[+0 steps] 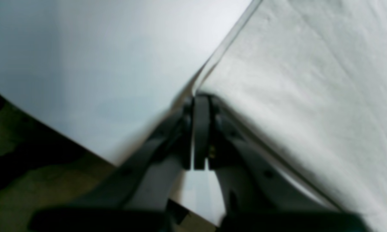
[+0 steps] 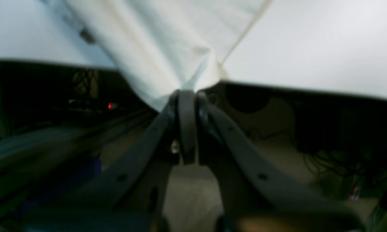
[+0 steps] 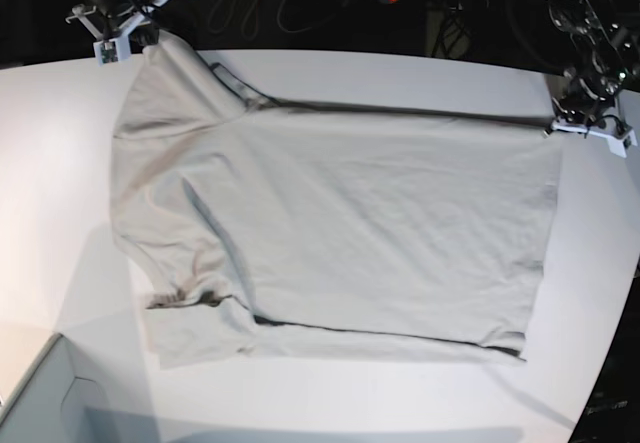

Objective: Layout the t-shirt on the table in an organized manner, then fold the t-shirt properly
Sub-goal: 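Pull the shirt's collar edge taut with both grippers, smoothing it, then regrasp the shirt body with both grippers and drag it flatter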

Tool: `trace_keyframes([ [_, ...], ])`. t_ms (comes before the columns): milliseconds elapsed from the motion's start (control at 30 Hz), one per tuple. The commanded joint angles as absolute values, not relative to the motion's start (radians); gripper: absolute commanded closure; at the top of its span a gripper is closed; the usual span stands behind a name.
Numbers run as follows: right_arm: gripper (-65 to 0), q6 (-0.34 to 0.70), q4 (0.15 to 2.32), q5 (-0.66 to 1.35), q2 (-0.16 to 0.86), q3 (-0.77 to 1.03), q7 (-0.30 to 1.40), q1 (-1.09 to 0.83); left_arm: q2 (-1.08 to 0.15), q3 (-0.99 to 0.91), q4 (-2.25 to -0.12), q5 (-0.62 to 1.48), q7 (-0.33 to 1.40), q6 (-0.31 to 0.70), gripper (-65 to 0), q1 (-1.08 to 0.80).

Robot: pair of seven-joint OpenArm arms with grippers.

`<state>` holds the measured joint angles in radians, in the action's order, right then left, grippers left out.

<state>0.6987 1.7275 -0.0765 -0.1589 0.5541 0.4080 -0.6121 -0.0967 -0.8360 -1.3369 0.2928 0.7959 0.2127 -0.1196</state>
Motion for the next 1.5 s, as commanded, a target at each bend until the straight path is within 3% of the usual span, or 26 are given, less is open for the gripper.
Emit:
trace_keyframes([
  [0, 0.0, 0.698, 1.744, -0.067, -0.157, 0.558, 0.397, -0.625, -0.111, -0.839, -1.354, 0.298, 0.783, 0.213, -0.1, -0.116],
  [67, -2.5, 0.698, 1.744, -0.067, -0.157, 0.559, 0.397, -0.625, -0.111, -0.839, -1.354, 0.298, 0.783, 0.213, -0.1, -0.117],
  [200, -14.8, 0.698, 1.745, -0.064, -0.157, 0.559, 0.397, -0.631, -0.111, -0.839, -1.354, 0.298, 0.819, 0.213, -0.4, -0.117],
  [333, -26.4, 0.698, 1.794, -0.061, -0.153, 0.561, 0.397, -0.645, -0.128, -0.839, -1.356, 0.298, 0.857, 0.213, -5.8, -0.117],
  [433, -29.9, 0.698, 1.844, -0.061, -0.153, 0.572, 0.397, -0.647, -0.131, -0.840, -1.365, 0.298, 0.857, 0.213, -13.4, -0.131],
  [500, -29.8, 0.698, 1.877, -0.061, -0.156, 0.610, 0.397, -0.627, -0.133, -0.862, -1.365, 0.298, 0.862, 0.213, -21.7, -0.134],
  [600, -30.1, 0.698, 1.886, -0.064, -0.151, 0.638, 0.400, -0.565, -0.124, -0.944, -1.399, 0.300, 0.862, 0.213, -28.1, -0.131],
  [767, -30.2, 0.698, 1.871, -0.068, -0.108, 0.647, 0.409, -0.397, -0.122, -0.986, -1.504, 0.305, 0.863, 0.213, -28.1, -0.124],
  [900, -30.2, 0.698, 1.810, -0.104, -0.096, 0.647, 0.409, -0.234, -0.124, -0.954, -1.564, 0.424, 0.863, 0.213, -28.0, -0.077],
  [1133, -29.0, 0.698, 1.497, -0.275, -0.062, 0.630, 0.400, 0.058, -0.122, -0.739, -1.435, 0.493, 0.854, 0.202, -27.9, 0.101],
  [1233, -24.1, 0.698, 1.356, -0.297, -0.021, 0.608, 0.400, 0.140, -0.124, -0.673, -1.296, 0.473, 0.852, 0.200, -26.7, 0.186],
  [1300, -19.7, 0.698, 1.262, -0.297, 0.016, 0.596, 0.397, 0.183, -0.127, -0.662, -1.181, 0.447, 0.848, 0.200, -22.3, 0.242],
  [1400, -12.7, 0.698, 1.125, -0.297, 0.064, 0.584, 0.397, 0.246, -0.131, -0.657, -1.015, 0.390, 0.759, 0.206, -15.2, 0.302],
  [1467, -9.2, 0.698, 1.052, -0.297, 0.096, 0.587, 0.397, 0.268, -0.133, -0.657, -0.929, 0.349, 0.677, 0.208, -13.8, 0.314],
])
